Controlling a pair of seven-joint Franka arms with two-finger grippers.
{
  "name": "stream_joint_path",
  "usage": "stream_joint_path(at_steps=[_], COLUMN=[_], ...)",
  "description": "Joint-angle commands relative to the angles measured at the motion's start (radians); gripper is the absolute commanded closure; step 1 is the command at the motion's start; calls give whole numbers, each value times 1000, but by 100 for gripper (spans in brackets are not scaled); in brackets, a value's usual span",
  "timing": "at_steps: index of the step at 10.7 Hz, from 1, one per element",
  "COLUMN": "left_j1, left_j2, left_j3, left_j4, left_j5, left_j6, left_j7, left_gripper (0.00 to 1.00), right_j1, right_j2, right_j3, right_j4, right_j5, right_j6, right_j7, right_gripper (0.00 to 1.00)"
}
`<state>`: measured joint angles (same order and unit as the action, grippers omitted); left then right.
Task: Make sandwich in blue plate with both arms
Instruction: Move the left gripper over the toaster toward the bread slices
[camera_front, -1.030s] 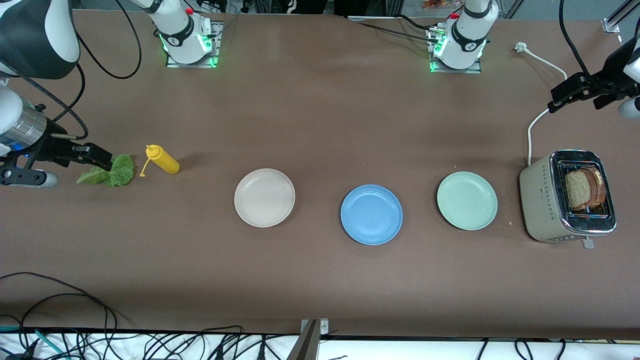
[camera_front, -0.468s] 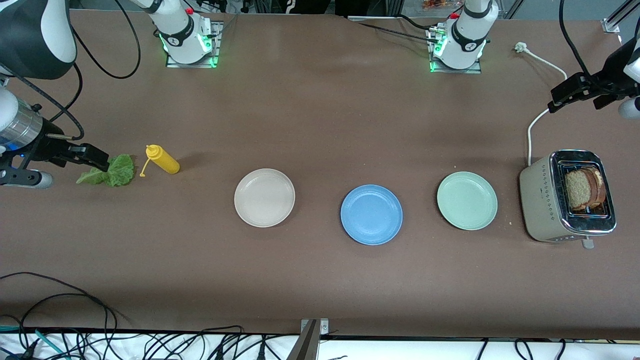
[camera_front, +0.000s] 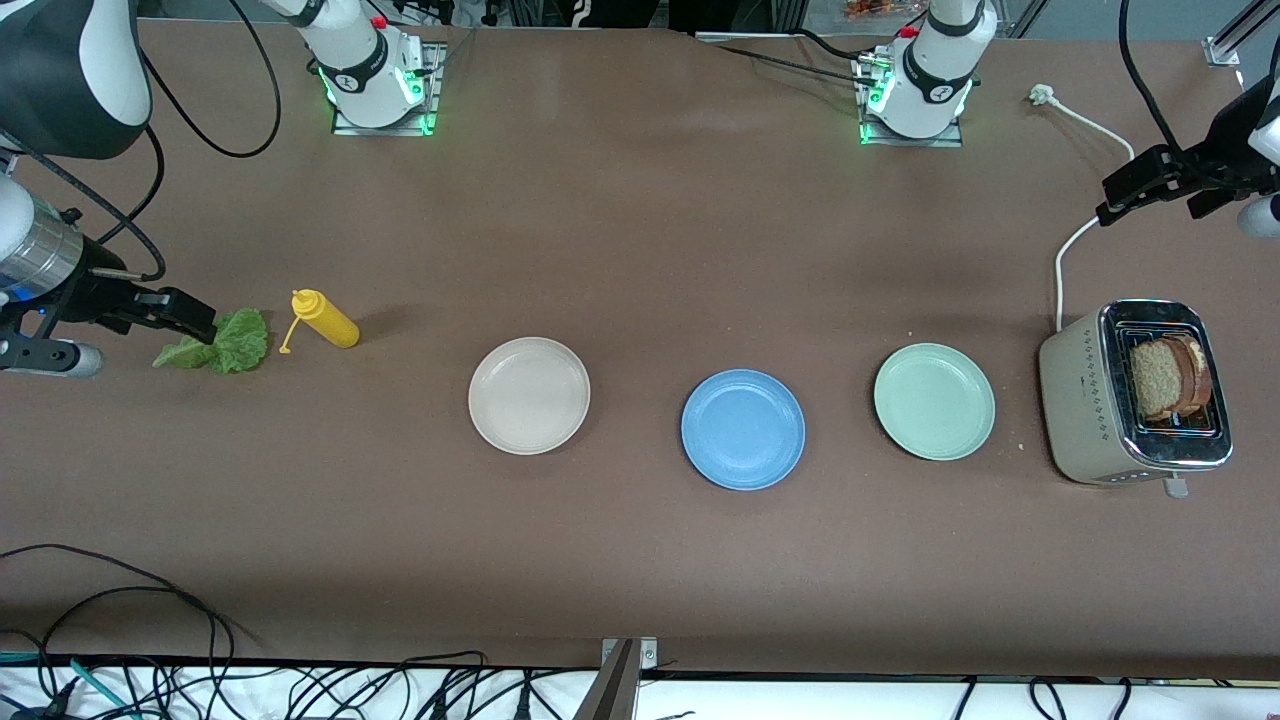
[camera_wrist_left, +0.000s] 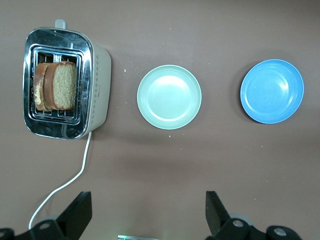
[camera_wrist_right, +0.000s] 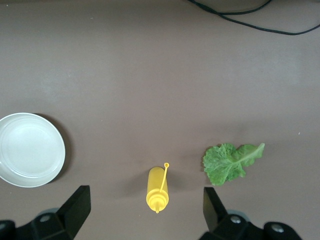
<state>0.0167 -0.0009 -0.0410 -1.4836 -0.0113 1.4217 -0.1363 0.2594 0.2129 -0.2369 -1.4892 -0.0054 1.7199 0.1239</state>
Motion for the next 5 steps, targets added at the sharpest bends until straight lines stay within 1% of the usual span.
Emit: stream_joint_path(at_steps=[1,3,4,5], left_j1=[17,80,83,83], left_j2=[19,51,71,126], left_j3=[1,0,1,1], left_j4=[29,31,32,32], left_j5=[21,7,20,48], left_j6=[-24,-23,-20,-20], left_j7=[32,35,34,31], left_gripper=[0,0,0,0], right_j1=[-3,-3,-3,-3], right_j2=[-14,-15,-14,-14], right_j3=[2,-5,-10,-9], right_j4=[0,0,0,1], right_j5=[-2,-2,-1,-2], right_j6=[3,3,4,4], right_j7=[22,22,22,23], right_gripper=[0,0,0,0])
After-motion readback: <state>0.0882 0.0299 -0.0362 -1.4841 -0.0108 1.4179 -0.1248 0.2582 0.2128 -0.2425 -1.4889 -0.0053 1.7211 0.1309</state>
